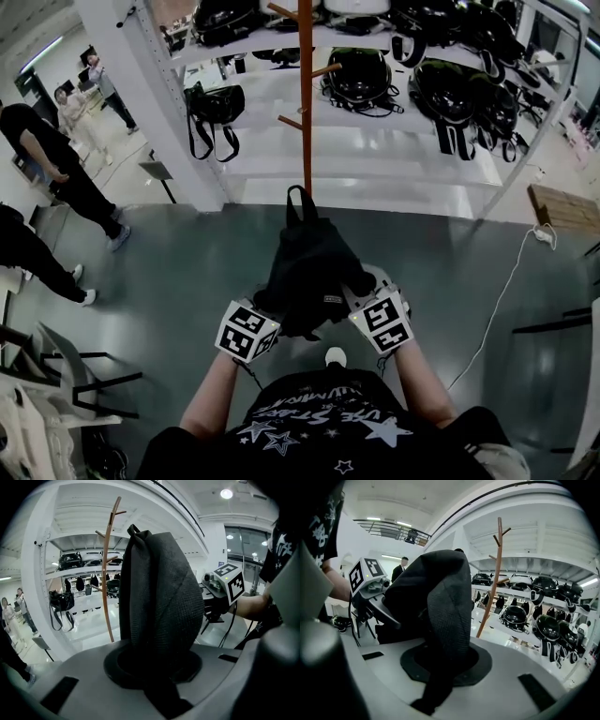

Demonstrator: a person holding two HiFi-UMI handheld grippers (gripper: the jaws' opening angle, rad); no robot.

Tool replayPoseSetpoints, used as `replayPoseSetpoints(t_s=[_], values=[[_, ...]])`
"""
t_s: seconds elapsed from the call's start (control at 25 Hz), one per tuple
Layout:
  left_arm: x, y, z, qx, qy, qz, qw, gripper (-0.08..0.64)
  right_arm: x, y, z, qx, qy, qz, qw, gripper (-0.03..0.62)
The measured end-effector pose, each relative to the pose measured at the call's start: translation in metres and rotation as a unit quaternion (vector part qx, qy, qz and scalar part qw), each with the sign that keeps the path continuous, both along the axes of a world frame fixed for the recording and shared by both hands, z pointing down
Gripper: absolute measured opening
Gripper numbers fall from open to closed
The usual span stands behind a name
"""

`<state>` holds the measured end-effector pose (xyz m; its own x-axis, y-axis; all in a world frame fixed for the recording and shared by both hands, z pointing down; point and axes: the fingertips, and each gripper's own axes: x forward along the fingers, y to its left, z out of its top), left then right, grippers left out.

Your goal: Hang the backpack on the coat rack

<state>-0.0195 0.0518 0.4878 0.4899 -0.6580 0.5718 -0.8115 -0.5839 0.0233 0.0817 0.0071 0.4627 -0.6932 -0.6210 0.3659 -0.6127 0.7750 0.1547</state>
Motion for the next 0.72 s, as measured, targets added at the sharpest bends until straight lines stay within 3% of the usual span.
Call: replayPoseSetpoints(t_s=[0.32,0.72], values=[[0.008,-0.082,0.005,-0.004,0.002,-0.012,0.9999,0.097,0.008,-0.084,0.003,-0.002,-0.002,-0.012,1.000,0.052],[-0.002,-0.128,0.014,-0.019,-0.009,-0.012,0.9997,0.097,-0.004,-0.135,0.014,-0.019,-0.006,-0.015,1.000,0.055]])
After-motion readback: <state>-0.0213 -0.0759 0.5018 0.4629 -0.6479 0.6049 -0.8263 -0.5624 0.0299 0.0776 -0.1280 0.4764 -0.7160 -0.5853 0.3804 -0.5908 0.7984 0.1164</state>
